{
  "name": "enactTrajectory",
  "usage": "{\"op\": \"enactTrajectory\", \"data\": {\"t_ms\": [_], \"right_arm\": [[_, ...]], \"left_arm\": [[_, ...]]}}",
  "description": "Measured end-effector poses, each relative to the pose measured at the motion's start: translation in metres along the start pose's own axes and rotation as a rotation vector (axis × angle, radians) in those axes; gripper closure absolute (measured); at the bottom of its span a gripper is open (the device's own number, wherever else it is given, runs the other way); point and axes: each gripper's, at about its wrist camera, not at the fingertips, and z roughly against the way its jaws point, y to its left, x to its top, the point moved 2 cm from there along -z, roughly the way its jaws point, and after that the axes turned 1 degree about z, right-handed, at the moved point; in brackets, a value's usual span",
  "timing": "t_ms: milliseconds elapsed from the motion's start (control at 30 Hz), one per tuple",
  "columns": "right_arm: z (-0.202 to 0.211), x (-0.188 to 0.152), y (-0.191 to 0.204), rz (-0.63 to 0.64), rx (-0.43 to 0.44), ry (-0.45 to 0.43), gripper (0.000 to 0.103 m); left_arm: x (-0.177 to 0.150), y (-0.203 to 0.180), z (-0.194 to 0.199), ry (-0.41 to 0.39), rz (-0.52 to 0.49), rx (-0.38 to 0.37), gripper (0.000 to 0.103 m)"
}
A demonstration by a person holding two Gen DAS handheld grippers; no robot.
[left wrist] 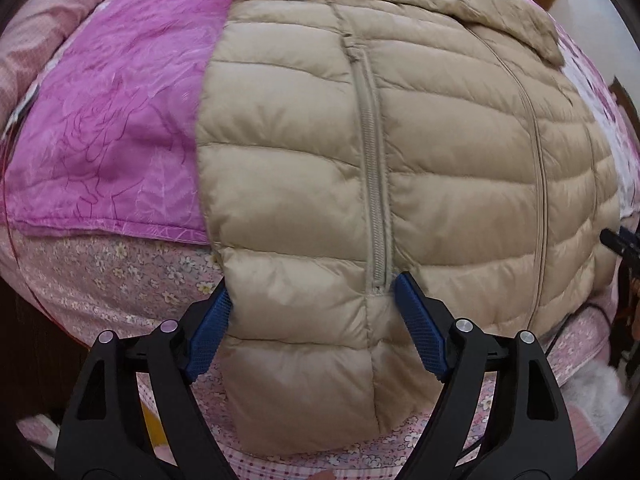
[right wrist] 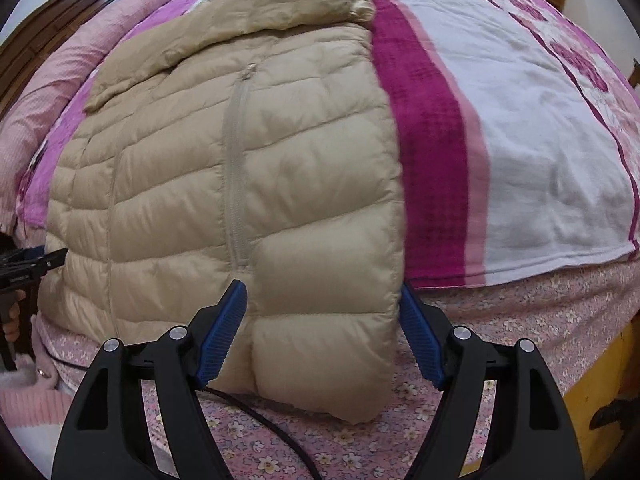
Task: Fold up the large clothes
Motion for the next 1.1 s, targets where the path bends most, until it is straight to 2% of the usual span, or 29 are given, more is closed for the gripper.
{"op": "enactTrajectory", "data": {"t_ms": [133,267,333,467,500,533,567,600,633,700,833,1100], "right_arm": [[-0.002,-0.002,0.002,0.008,0.015,0.004,0.029],[-0.006,-0.003,0.001,0.001,0.028,0.024,0.032],[-0.004,-0.003,0.005,0.022,0.025,0.02,0.049],[0.0,-0.003,0.008,0.034,0.032,0.01,0.068],[0.002,-0.002,0.007,0.024,0.035,0.002,0.075],[0.004,-0.001,0.007,0.015,0.037,-0.005,0.08],[0.006,-0.001,0.007,0.01,0.041,-0.015,0.084],[0.012,0.001,0.01,0.017,0.045,-0.039,0.088],[0.016,0.002,0.013,0.028,0.043,-0.056,0.09],[0.029,0.002,0.017,0.038,0.043,-0.097,0.091],[0.051,0.006,0.016,0.012,0.074,-0.156,0.093],[0.077,0.013,0.019,0.007,0.106,-0.198,0.095]], "left_arm": [[-0.001,0.001,-0.004,0.017,0.043,-0.039,0.023],[-0.003,-0.001,0.001,0.016,0.038,-0.063,0.025],[-0.003,-0.005,0.01,0.001,0.006,-0.081,0.029],[-0.007,-0.013,0.017,-0.01,-0.048,-0.085,0.036],[-0.007,-0.013,0.013,-0.004,-0.055,-0.069,0.044],[-0.006,-0.013,0.011,-0.006,-0.055,-0.055,0.06],[-0.006,-0.017,0.008,-0.007,-0.058,-0.046,0.068],[-0.004,-0.015,0.009,-0.009,-0.052,-0.039,0.082],[-0.002,-0.015,0.012,-0.006,-0.04,-0.055,0.088],[0.0,-0.015,0.023,-0.011,-0.028,-0.096,0.092],[-0.001,-0.013,0.047,-0.045,-0.036,-0.124,0.093],[0.005,-0.006,0.083,-0.148,-0.104,-0.152,0.095]]}}
